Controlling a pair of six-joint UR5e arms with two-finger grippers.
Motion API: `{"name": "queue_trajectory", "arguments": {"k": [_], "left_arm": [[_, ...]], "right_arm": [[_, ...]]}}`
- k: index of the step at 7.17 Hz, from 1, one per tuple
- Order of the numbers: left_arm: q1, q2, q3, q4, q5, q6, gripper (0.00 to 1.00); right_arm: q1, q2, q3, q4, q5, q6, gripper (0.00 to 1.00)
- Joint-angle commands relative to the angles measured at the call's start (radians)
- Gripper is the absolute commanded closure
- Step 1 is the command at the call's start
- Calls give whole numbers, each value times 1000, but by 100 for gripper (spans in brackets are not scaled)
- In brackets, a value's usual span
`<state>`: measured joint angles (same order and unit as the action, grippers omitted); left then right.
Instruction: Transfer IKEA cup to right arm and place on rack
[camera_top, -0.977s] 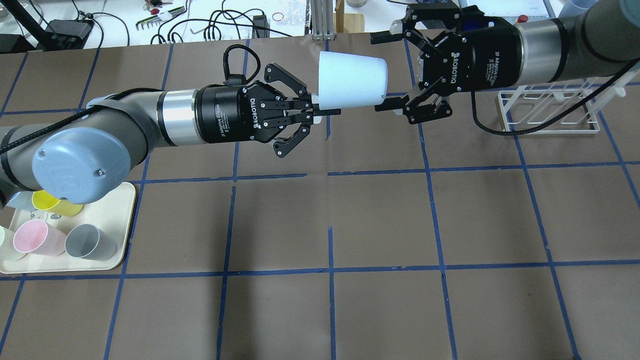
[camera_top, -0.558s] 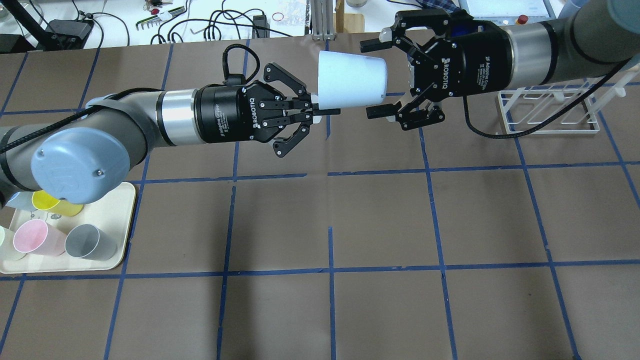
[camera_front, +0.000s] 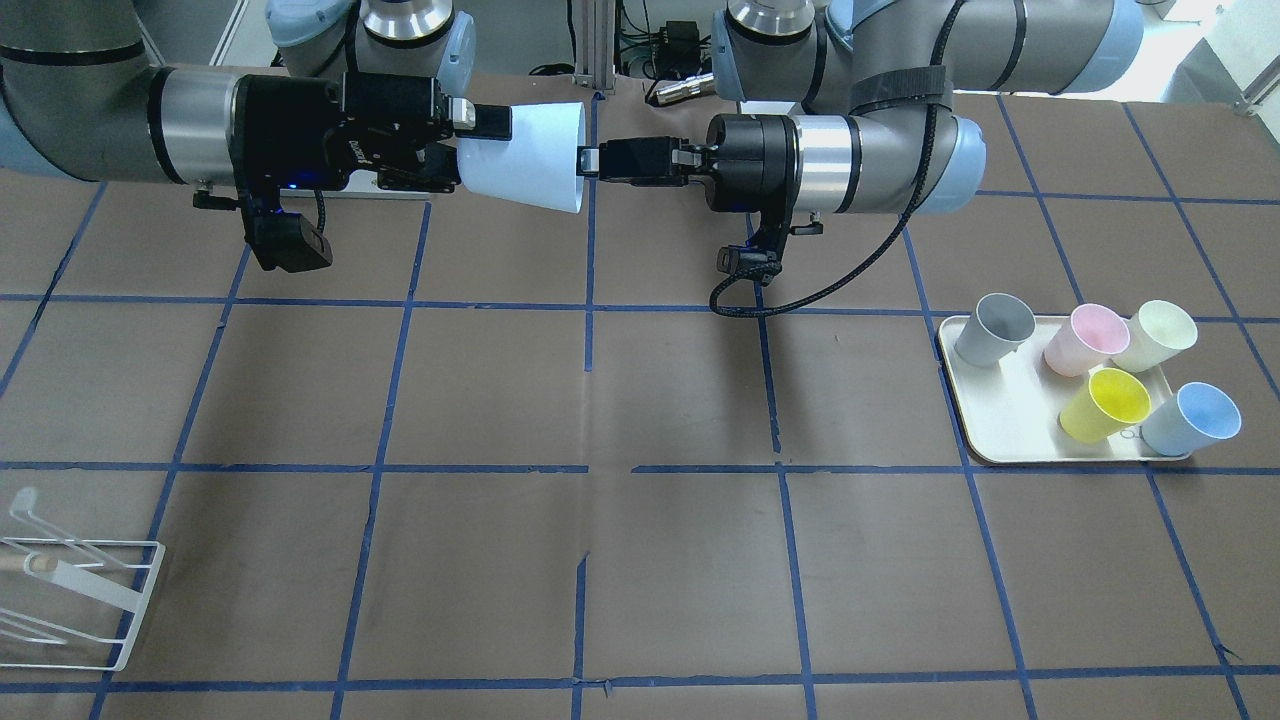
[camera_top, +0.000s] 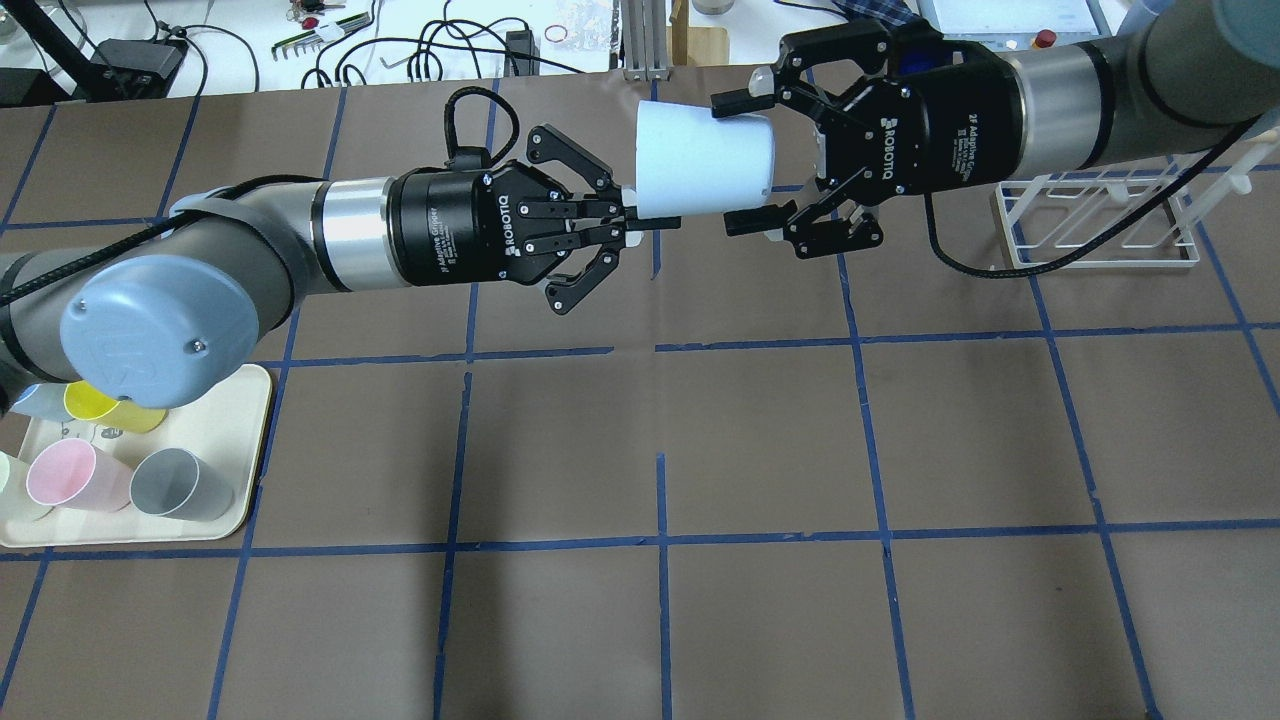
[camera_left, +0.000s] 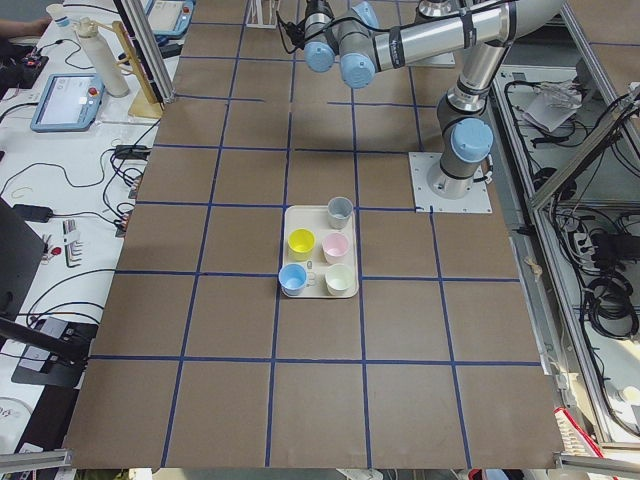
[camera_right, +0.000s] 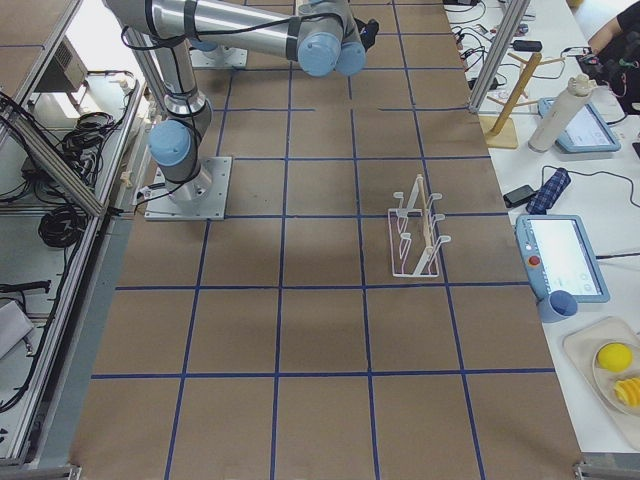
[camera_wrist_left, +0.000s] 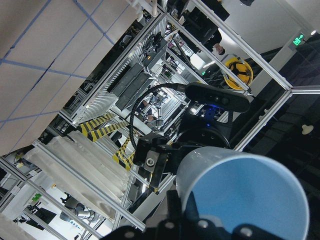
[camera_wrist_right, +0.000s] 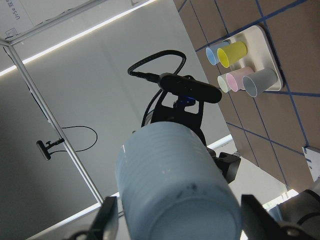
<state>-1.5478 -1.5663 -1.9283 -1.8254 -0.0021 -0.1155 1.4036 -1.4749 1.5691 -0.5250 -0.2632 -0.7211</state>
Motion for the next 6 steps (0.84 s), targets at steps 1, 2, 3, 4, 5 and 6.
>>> {"name": "queue_trajectory", "arguments": {"k": [1,2,3,4,5,6], "left_arm": [[0,0,0,0,1,0,100],[0,0,0,0,1,-1,100],[0,0,0,0,1,-1,100],[2,2,0,2,4,-7,42],[2,2,0,0,4,-13,8],[8,3,0,0,5,-10,8]], "right_arm": [[0,-2,-3,-3,-2,2,42],[0,-1,-3,-4,-4,2,53],[0,2,-4,-7,-4,0,55],[0,5,-7,-7,-4,0,57],[-1,7,-12,-9,-5,2,59],[-1,10,-14,-12,-8,2,63]]}}
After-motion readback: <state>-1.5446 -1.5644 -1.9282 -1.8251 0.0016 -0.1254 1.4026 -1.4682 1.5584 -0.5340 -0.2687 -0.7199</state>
